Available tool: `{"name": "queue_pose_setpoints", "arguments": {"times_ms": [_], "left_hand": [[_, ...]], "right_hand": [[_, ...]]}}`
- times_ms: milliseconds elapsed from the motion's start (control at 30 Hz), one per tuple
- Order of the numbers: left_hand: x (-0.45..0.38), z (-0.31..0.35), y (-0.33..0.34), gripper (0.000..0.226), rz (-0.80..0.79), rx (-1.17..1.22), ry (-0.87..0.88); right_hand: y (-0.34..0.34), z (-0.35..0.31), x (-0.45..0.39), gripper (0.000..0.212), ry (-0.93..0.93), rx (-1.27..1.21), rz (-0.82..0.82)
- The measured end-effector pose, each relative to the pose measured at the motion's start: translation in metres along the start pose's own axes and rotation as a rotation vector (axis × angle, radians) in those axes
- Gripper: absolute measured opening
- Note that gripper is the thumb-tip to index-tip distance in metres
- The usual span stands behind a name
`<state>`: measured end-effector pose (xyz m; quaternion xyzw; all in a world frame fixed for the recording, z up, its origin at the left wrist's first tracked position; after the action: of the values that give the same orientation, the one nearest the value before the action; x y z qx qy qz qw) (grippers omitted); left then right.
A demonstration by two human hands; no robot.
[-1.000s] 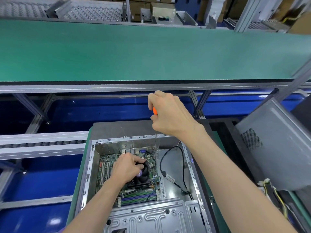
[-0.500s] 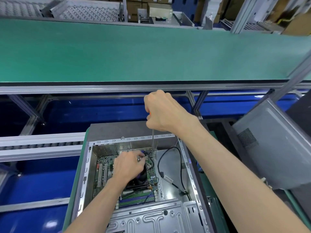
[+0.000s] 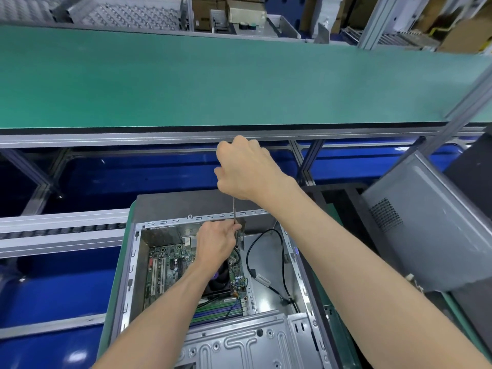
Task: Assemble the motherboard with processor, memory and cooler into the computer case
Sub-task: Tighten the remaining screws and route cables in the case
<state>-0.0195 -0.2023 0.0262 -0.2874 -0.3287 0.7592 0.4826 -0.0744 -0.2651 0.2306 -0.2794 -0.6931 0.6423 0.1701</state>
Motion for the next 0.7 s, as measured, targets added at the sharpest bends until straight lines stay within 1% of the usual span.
{"name": "queue_pose_setpoints", "arguments": {"times_ms": [33, 100, 133, 200, 267, 300, 333, 367, 400, 433, 467, 500, 533, 567, 600, 633, 667, 700], "left_hand": [[-0.001, 0.001, 0.001, 0.019, 0.022, -0.014, 0.026], [-0.001, 0.002, 0.001, 0.015, 0.055, -0.024, 0.063], [-0.001, 0.002, 0.002, 0.015, 0.057, -0.026, 0.073], [-0.001, 0.001, 0.004, 0.018, 0.065, -0.037, 0.085], [0.0, -0.003, 0.009, 0.019, 0.067, -0.028, 0.096], [0.001, -0.005, 0.012, 0.019, 0.052, -0.013, 0.095], [0.0, -0.006, 0.015, 0.019, 0.035, 0.001, 0.087], [0.001, -0.008, 0.018, 0.019, 0.017, 0.009, 0.075], [0.0, -0.009, 0.02, 0.02, 0.0, 0.007, 0.066], [0.0, -0.01, 0.022, 0.021, -0.012, 0.002, 0.059], [0.0, -0.011, 0.023, 0.021, -0.021, -0.004, 0.053], [-0.001, -0.012, 0.024, 0.021, -0.033, -0.008, 0.049], [-0.001, -0.013, 0.025, 0.022, -0.046, -0.012, 0.046], [-0.001, -0.016, 0.026, 0.022, -0.063, -0.018, 0.041], [-0.002, -0.018, 0.028, 0.023, -0.084, -0.026, 0.036], [-0.002, -0.02, 0.029, 0.024, -0.111, -0.039, 0.026], [-0.003, -0.021, 0.031, 0.025, -0.137, -0.055, 0.014], [-0.003, -0.023, 0.031, 0.027, -0.159, -0.067, 0.005]], "right_hand": [[0.0, 0.002, 0.001, 0.038, 0.019, 0.058, 0.053], [-0.001, 0.005, -0.002, 0.039, 0.026, 0.087, 0.057], [-0.003, 0.005, -0.002, 0.033, 0.008, 0.05, 0.025], [-0.006, 0.009, -0.005, 0.011, -0.025, -0.051, -0.091], [-0.007, 0.011, -0.004, 0.018, -0.029, -0.079, -0.162], [-0.006, 0.015, -0.003, 0.01, -0.016, -0.087, -0.152], [-0.005, 0.017, -0.004, 0.014, 0.003, -0.061, -0.119], [-0.004, 0.019, -0.003, 0.029, 0.03, -0.015, -0.077], [-0.005, 0.02, -0.002, 0.037, 0.045, 0.027, -0.037], [-0.005, 0.021, -0.001, 0.037, 0.047, 0.04, -0.015], [-0.008, 0.02, 0.0, 0.03, 0.04, 0.03, -0.02], [-0.008, 0.019, 0.0, 0.02, 0.021, 0.003, -0.063], [-0.009, 0.018, 0.0, 0.023, 0.0, -0.028, -0.103], [-0.01, 0.015, 0.001, 0.029, -0.021, -0.036, -0.15], [-0.01, 0.014, 0.001, 0.028, -0.026, -0.041, -0.158], [-0.008, 0.015, 0.001, 0.016, -0.017, -0.038, -0.127], [-0.007, 0.015, 0.001, 0.013, -0.004, -0.022, -0.092], [-0.006, 0.015, 0.0, 0.028, 0.01, 0.016, -0.044]]}}
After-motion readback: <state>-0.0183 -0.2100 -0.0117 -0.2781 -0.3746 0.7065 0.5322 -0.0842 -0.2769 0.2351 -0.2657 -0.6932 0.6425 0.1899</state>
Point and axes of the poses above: each hand's wrist, its own x-axis away from the middle knuckle, its own y-axis out of the palm, z = x × y, the point moved 4 cm from there along -x, towards the middle knuckle, and after that the axes turned 2 degrees about -z, right-handed, at the moved point
